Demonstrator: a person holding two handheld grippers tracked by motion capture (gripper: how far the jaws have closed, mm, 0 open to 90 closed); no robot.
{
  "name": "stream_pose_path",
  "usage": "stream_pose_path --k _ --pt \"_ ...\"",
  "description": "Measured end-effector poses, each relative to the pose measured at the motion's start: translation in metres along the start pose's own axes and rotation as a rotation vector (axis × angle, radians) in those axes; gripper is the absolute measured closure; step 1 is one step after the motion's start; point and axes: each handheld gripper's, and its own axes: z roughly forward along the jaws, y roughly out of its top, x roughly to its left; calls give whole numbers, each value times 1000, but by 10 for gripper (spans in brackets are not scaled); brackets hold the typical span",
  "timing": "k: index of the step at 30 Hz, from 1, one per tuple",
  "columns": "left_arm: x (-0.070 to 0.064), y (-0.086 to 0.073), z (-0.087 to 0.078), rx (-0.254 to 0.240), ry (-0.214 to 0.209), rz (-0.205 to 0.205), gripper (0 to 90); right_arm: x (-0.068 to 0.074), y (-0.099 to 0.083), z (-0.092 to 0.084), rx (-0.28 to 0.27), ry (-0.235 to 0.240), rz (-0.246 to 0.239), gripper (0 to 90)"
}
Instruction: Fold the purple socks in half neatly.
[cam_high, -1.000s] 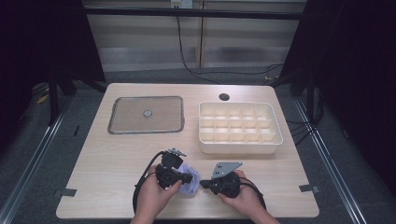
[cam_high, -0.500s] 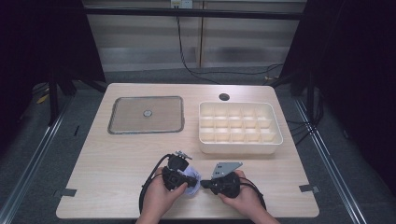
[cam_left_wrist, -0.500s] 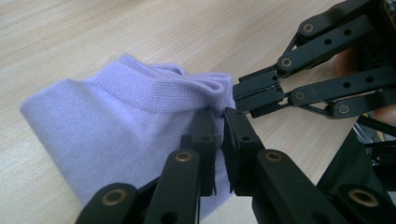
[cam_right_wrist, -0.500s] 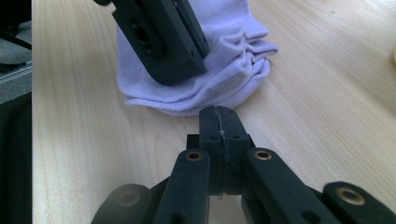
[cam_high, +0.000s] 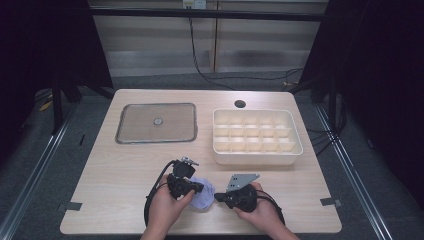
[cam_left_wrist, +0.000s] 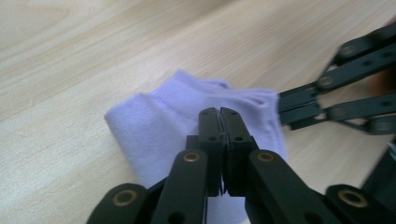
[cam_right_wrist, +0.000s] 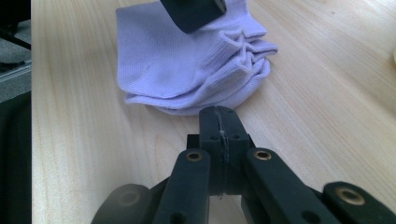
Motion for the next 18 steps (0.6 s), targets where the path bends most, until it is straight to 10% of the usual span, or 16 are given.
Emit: stream_pose_path --k 18 --pt "-9 -2 14 10 -18 18 874 0 0 0 -2 -1 4 900"
